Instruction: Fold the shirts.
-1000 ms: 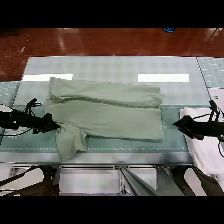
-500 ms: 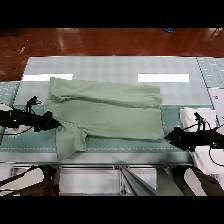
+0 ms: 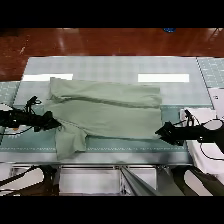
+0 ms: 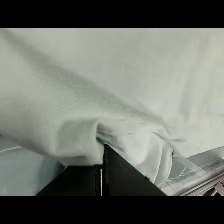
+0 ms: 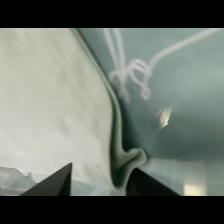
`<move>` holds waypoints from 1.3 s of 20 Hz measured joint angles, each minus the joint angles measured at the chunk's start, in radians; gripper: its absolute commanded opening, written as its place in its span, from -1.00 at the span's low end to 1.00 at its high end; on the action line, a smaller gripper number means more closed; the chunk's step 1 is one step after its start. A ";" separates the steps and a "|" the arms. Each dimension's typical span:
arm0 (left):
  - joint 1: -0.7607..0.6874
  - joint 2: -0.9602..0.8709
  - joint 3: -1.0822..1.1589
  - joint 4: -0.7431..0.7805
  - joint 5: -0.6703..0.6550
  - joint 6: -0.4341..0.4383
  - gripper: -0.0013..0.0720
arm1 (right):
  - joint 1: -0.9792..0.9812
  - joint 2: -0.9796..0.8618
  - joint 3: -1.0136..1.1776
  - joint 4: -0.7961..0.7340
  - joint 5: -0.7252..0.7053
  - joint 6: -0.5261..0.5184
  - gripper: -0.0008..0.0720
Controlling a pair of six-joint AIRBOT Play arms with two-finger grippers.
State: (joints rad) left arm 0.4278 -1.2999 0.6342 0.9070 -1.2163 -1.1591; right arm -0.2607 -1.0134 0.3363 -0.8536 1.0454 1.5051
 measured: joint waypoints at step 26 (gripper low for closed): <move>-0.163 -0.695 1.228 -0.163 -0.152 -0.333 -0.79 | 0.020 -0.589 0.799 0.210 0.004 -0.235 -0.44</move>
State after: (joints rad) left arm 0.2653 -1.9949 1.8626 0.7437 -1.3685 -1.4925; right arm -0.2409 -1.6028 1.1355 -0.6434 1.0496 1.2701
